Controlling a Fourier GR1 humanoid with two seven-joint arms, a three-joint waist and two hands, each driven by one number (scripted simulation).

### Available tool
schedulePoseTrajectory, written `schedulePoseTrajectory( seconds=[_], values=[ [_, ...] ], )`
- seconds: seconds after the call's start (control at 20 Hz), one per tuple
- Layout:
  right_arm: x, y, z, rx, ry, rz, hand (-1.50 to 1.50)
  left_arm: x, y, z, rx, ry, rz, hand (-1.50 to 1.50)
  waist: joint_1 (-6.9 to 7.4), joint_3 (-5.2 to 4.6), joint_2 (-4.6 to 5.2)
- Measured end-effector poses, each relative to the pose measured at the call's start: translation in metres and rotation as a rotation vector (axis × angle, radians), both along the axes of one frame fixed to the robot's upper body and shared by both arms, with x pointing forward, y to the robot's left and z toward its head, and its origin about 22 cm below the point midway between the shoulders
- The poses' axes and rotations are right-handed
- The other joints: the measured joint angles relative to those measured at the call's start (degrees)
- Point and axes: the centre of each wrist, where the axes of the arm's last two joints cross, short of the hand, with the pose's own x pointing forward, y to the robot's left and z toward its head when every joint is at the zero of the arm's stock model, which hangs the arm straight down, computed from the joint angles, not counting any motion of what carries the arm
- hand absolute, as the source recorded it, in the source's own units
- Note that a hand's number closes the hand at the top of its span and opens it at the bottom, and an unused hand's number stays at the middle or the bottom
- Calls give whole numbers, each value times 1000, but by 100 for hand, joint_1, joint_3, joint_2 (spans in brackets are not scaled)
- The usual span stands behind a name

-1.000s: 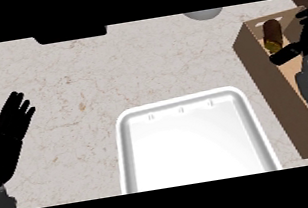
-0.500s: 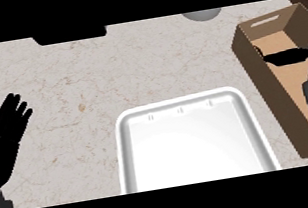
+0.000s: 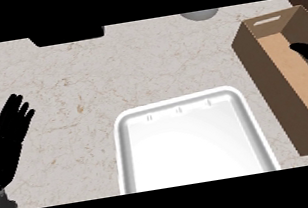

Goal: Pick the sweet potato from the tray and place it in the cardboard box

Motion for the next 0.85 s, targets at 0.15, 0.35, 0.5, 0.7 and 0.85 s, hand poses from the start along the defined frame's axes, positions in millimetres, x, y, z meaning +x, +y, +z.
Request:
schedulePoseTrajectory(
  seconds=[0.15,0.35,0.5,0.7,0.85],
  values=[
    [-26,-23,6,40,-50,-29,-150,-3,-3,4,-1,-2,-2,0,-2,-1,-1],
    [-66,-40,4,80,-108,-40,-150,-5,5,6,-1,1,-1,0,-2,-1,1],
    [-91,-54,6,88,-121,-23,-150,-3,5,5,-1,0,-4,0,5,-1,6],
    [-124,-68,10,82,-124,4,-150,-6,6,3,-6,-2,-4,0,19,-1,10],
    [-135,-77,5,83,-118,12,-150,-3,8,4,-9,-5,-8,0,32,-1,13]
  ],
)
